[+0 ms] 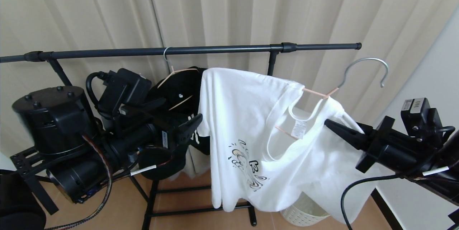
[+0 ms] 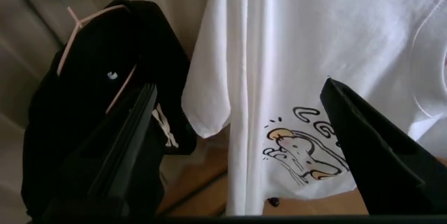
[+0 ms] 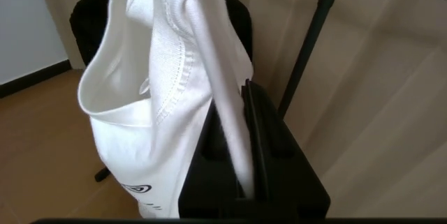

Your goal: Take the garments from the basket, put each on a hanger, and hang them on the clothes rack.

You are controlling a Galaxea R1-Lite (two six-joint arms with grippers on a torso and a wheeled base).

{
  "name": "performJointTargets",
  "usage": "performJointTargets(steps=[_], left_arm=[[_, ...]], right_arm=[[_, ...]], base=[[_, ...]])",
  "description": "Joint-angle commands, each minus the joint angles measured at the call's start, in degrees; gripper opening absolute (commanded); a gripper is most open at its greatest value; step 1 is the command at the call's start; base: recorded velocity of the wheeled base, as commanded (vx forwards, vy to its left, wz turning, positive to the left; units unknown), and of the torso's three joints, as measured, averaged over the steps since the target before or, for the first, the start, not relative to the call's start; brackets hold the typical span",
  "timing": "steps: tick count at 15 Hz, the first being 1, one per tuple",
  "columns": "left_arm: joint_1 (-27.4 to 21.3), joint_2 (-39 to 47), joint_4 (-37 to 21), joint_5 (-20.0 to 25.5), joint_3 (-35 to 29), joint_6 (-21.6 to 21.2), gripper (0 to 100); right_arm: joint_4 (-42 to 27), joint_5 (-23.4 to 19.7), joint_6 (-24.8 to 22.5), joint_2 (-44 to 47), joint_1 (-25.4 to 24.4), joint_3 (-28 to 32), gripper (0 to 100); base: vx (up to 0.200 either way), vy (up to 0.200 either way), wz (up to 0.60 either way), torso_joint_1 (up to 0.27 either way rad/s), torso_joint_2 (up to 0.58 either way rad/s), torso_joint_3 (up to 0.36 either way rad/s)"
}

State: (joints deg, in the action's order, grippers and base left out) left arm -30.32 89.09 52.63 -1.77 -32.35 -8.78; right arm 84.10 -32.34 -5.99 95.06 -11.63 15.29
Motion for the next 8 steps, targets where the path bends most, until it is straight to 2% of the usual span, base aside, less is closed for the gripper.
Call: performJointTargets(steps=[1, 5, 8], left_arm=[[4.48, 1.7, 0.02, 3.44, 0.8, -0.01, 100], [5.62, 4.78, 0.28, 5.55, 0.54, -0.01, 100], [5.53, 4.78, 0.2, 10.29, 0.89, -0.01, 100]], right_arm=[[-0.08, -2.9, 0.01, -1.28, 3.46, -0.87, 0], [-0.17, -13.19, 0.1, -3.39, 7.85, -2.81, 0], [-0.17, -16.35, 0.1, -4.01, 9.08, -3.69, 0]], base=[[0.0, 0.0, 0.0, 0.0, 0.0, 0.0], [0.0, 0.0, 0.0, 0.0, 0.0, 0.0], [0.0, 0.0, 0.0, 0.0, 0.0, 0.0]])
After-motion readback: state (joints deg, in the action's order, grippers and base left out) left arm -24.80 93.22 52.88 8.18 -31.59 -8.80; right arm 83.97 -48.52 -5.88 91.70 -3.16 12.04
